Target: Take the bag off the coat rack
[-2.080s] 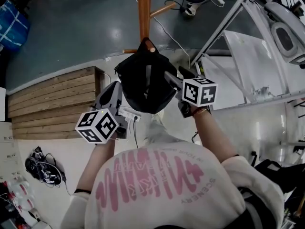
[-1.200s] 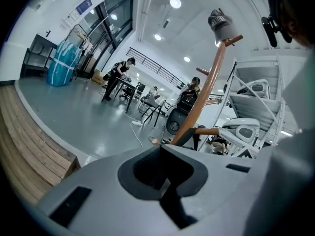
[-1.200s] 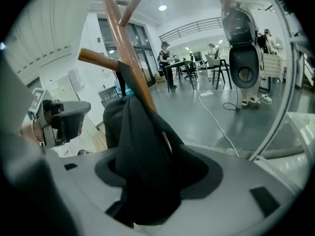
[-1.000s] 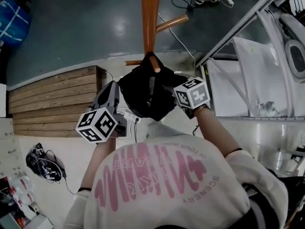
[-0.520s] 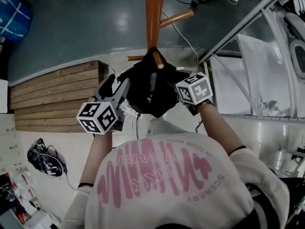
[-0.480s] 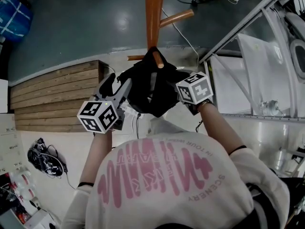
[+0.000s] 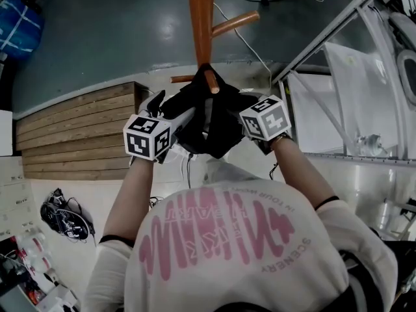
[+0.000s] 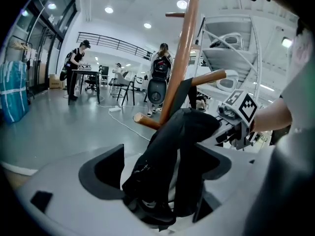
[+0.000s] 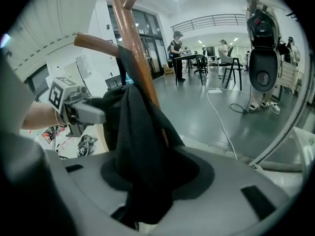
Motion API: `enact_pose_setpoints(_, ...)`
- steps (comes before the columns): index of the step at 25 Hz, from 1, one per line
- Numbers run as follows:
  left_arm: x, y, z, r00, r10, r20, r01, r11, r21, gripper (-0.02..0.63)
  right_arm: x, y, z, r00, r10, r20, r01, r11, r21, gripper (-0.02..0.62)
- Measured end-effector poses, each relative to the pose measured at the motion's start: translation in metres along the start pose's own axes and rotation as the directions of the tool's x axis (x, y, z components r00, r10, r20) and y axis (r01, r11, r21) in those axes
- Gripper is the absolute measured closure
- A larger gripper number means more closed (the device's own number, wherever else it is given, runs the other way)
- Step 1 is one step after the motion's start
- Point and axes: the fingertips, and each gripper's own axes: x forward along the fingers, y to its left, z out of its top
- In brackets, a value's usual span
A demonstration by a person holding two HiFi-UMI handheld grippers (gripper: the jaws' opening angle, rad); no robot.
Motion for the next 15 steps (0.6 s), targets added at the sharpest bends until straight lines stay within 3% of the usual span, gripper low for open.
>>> enact_pose_setpoints(8,0.0089,0.0052,0.0025,0.994,0.056,0.092,-0.054,0.998,-0.014,0.186,0.0020,-0.0005,-0.0013,1.000,0.007,0.014,-0.007,1.000,-0.009,0.423)
enact_pose_setpoints(13,0.0107,0.0002,-0.0037,0.997,0.062,0.042,-0.065,0.995,0.078,0.203,0.0002,-0.0001,0.0003,1.000,0.001,0.026,-0.001,1.000,0.003,0.422)
enact_pose_setpoints(15,0.0118,0.0026,-0.0065,0.996,0.091,0.018,-0.092,0.992,0.091,0.260,0.0001,-0.0005,0.0001,1.000,0.003,0.029,-0.003,1.000,0.012,0.422)
